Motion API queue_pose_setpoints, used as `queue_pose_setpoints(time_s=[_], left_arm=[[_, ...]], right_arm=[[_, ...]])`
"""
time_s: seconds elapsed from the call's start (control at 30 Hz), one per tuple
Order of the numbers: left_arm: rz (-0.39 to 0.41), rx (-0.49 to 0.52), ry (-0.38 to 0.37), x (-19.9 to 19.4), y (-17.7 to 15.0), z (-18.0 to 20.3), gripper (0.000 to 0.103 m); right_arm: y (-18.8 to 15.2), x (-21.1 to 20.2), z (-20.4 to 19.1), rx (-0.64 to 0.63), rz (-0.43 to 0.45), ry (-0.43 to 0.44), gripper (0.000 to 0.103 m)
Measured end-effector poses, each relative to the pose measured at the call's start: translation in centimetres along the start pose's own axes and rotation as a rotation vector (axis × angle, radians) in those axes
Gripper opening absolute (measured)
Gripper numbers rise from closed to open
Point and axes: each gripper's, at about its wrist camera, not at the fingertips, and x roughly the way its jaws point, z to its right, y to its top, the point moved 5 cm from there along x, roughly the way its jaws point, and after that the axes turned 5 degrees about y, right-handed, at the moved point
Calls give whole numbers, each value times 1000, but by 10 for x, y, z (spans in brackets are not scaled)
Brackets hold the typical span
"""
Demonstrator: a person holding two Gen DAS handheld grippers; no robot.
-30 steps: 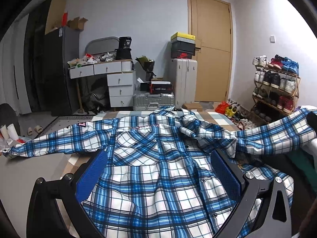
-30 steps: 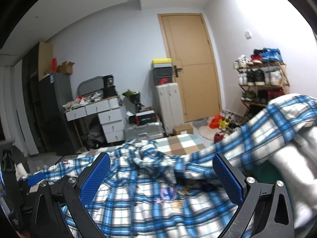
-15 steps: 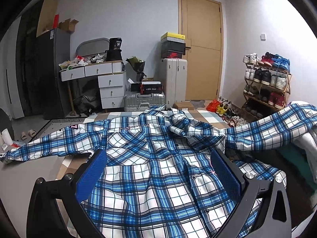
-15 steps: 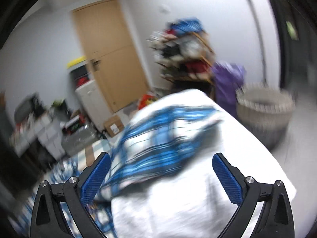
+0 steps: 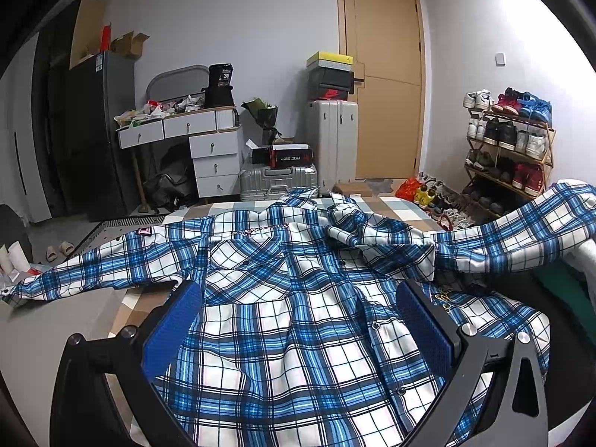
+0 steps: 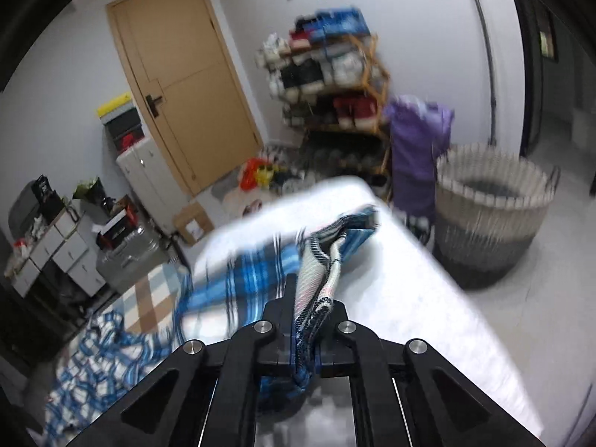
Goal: Fold large clothes
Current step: 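Grasp the plaid sleeve with the right gripper and lift it up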
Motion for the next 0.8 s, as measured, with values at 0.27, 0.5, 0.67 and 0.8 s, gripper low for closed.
queue_pose_setpoints(time_s=[0.27, 0.5, 0.67, 0.8], left_arm=[[-2, 31, 30, 4, -3, 1, 102], [9, 88, 79, 8, -4, -10, 102], [2, 68, 97, 10, -1, -32, 102], [2, 34, 112, 7, 1, -50, 102]], right_arm=[[85, 0, -67, -211, 130, -153, 4], [130, 6, -100, -265, 236, -235, 4], [134, 22, -99, -250, 239, -269, 4], [134, 16, -121, -250, 276, -194, 4]])
